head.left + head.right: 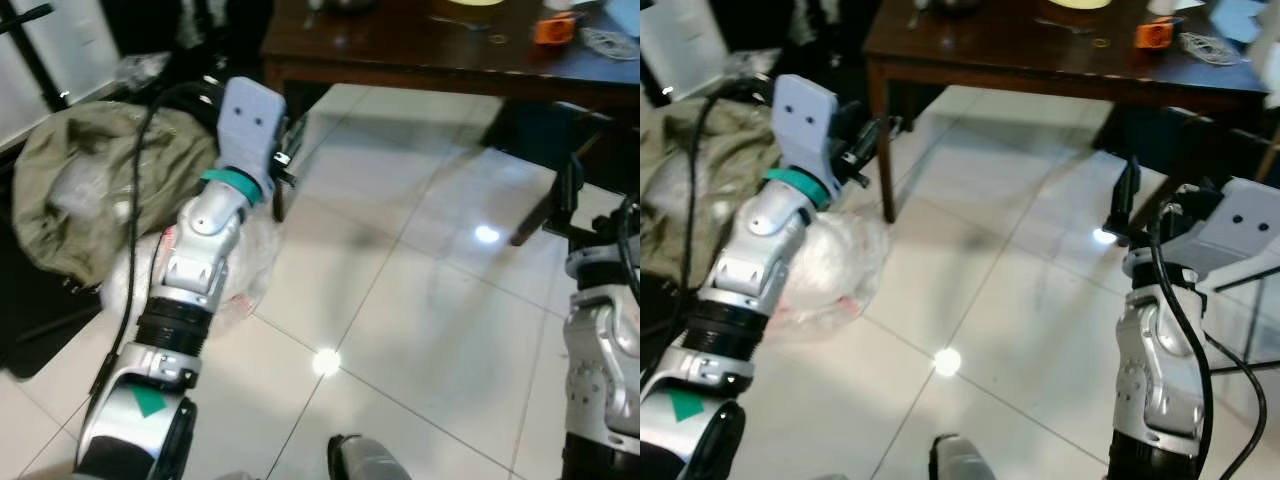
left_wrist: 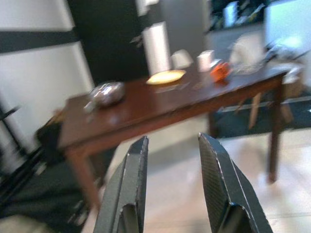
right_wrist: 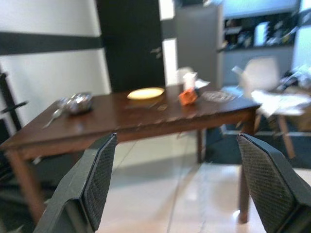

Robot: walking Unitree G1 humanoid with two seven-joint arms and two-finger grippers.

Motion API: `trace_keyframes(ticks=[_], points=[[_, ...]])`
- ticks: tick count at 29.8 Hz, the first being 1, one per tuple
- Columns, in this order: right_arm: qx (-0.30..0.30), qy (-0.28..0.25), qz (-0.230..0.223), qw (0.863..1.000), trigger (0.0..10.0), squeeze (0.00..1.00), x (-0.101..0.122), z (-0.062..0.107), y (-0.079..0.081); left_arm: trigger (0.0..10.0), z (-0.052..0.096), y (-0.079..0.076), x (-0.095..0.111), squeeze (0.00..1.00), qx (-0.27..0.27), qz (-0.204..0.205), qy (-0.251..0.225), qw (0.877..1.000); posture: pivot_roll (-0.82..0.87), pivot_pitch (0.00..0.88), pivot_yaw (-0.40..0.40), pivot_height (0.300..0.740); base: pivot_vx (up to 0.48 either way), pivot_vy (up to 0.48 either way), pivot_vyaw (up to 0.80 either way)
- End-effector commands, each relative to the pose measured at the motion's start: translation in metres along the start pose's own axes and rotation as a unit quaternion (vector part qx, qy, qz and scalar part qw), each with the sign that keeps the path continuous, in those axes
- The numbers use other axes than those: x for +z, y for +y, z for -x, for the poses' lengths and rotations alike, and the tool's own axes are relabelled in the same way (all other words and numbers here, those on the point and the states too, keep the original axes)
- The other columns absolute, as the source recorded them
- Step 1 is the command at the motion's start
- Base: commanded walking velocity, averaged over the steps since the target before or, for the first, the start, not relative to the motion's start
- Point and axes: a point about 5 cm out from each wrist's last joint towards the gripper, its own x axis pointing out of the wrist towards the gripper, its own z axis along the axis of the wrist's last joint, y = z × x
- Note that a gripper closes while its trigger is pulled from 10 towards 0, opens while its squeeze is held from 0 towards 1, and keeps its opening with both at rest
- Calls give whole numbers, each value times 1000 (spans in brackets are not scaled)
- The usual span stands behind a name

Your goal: Setting the table

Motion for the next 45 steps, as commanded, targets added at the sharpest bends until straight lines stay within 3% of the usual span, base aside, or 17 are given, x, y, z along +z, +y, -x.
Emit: trace_keyframes(ticks=[1,17,20,22,27,28,30,32,33,35,36,37,39,41,45], points=[[-5,6,4,1000,10000,0,-2,3,-2,10000,3,3,-5,0,3,-8,12,1000,-17,0,40,740,0,0,-800],[-4,6,4,1000,10000,0,-2,2,-3,10000,4,3,-10,0,8,13,27,1000,-19,0,38,740,0,0,-800],[10,28,-2,1000,10000,0,-11,3,2,10000,9,8,-20,0,22,12,46,999,-5,0,31,740,0,0,-800],[49,82,11,995,10000,0,-37,7,13,10000,22,17,-44,0,51,4,91,995,10,0,19,740,0,0,-400],[81,131,26,988,10000,0,-67,16,23,10000,41,25,-72,0,77,-15,144,987,10,0,19,740,0,0,0],[100,185,11,977,10000,0,-97,32,29,10000,71,31,-104,0,94,-33,208,973,45,0,-6,740,0,0,0],[100,185,11,977,10000,0,-97,32,29,10000,71,31,-104,0,94,-33,208,973,45,0,-6,740,0,0,0],[112,227,-10,967,10000,0,-116,45,32,10000,95,31,-124,0,98,-46,250,962,48,0,-7,740,0,0,0],[112,227,-10,967,10000,0,-116,45,32,10000,95,31,-124,0,98,-46,250,962,48,0,-7,740,0,0,0],[147,266,-28,952,10000,0,-131,61,38,10000,117,31,-140,0,101,-41,287,952,57,0,-7,740,0,0,0],[147,266,-28,952,10000,0,-131,61,38,10000,117,31,-140,0,101,-41,287,952,57,0,-7,740,0,0,0],[172,284,-36,943,10000,0,-137,69,42,10000,129,31,-147,0,104,-32,306,946,58,0,-7,740,0,0,0],[172,284,-36,943,10000,0,-137,69,42,10000,129,31,-147,0,104,-32,306,946,58,0,-7,740,0,0,0],[230,304,-30,924,10000,0,-143,85,53,10000,144,25,-153,0,95,-13,314,944,49,0,-20,740,0,0,0],[237,306,-13,922,10000,0,-148,91,54,10000,147,13,-152,0,77,0,303,950,41,0,-18,740,0,0,0]])
